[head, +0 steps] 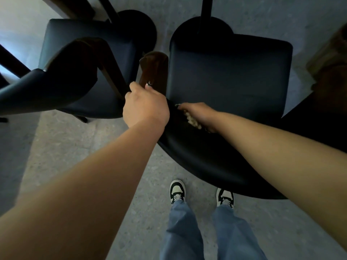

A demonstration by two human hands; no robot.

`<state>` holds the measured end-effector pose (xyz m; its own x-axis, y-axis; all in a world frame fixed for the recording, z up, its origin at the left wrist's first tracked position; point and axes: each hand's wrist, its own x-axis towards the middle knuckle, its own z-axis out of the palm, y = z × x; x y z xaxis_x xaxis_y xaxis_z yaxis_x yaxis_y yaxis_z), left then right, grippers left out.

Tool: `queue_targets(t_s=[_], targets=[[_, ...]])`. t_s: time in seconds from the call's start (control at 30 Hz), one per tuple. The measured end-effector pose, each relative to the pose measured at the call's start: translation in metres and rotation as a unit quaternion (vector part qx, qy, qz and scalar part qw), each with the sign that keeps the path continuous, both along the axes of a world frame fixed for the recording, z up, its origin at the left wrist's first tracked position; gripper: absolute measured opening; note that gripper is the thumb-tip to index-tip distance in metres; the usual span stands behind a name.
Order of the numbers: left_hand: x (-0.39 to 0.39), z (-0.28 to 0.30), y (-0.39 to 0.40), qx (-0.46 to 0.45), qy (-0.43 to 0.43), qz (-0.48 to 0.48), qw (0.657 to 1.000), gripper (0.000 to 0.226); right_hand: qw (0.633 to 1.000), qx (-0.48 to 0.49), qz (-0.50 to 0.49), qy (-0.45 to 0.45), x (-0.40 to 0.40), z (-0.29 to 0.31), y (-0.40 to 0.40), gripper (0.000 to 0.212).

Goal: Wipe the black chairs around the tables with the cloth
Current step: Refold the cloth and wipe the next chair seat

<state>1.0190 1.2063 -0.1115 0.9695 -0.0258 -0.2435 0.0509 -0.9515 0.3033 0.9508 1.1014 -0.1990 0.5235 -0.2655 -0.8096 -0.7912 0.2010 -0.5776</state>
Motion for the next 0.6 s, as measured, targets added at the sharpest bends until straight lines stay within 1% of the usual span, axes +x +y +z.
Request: queue_targets(t_s=[0.1, 0.2, 0.3, 0.43, 0.5, 0.6], targets=[[0.0, 0.0, 0.0, -0.012, 0.004, 0.002, 1.0, 0.034, 1.0, 0.001, 0.03, -0.01, 0.002, -0.009, 0.004, 0.026], [-0.001, 0.001, 0.0, -0.017, 0.006, 0.007, 1.0, 0.032, 0.996, -0.049, 0.077, -0.016, 0.001, -0.016, 0.003, 0.025], [-0.001, 0.002, -0.001, -0.014, 0.006, 0.006, 1.0, 0.032, 0.996, -0.066, 0.067, -0.007, -0.007, -0.021, 0.0, 0.022], [-0.001, 0.001, -0.001, -0.014, 0.008, 0.002, 1.0, 0.034, 0.988, -0.118, 0.103, 0.007, -0.018, -0.013, -0.004, 0.024], [-0.001, 0.0, -0.001, -0.012, 0.002, 0.0, 1.0, 0.034, 0.989, -0.12, 0.083, 0.007, -0.023, -0.003, -0.003, 0.026], [-0.001, -0.002, -0.001, -0.013, -0.006, -0.002, 1.0, 0.034, 0.996, -0.08, 0.044, -0.013, -0.038, 0.024, 0.0, 0.026]])
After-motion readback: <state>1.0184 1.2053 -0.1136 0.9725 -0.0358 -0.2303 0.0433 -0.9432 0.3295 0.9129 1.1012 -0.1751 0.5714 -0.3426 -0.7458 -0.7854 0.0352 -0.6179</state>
